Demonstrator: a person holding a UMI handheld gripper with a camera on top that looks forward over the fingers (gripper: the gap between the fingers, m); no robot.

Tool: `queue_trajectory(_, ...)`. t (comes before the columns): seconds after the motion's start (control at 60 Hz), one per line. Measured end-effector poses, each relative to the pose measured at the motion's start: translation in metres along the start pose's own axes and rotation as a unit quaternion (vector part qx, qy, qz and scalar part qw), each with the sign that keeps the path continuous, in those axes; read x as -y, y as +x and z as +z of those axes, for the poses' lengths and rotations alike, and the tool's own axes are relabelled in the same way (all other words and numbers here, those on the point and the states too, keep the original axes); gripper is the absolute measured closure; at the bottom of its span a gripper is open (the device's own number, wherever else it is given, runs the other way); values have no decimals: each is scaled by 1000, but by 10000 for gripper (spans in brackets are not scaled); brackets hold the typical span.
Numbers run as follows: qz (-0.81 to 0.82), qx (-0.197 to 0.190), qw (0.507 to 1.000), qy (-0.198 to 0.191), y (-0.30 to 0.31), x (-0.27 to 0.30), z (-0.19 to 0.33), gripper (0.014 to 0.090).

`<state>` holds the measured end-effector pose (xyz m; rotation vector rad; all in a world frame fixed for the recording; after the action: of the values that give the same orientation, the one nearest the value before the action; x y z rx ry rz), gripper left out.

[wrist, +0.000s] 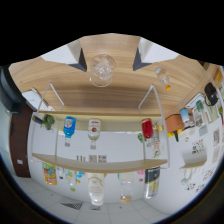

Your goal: Make me a cup of Mount Fuji.

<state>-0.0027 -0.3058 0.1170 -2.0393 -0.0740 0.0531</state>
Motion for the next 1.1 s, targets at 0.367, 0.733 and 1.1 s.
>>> queue_trajectory(0.367, 21, -41, 997, 63, 114, 91, 30, 195)
queue_trajectory(0.733, 18, -12, 995, 95, 137, 154, 117, 382)
queue_trajectory(1.1, 14, -16, 997, 74, 141, 147, 133, 685)
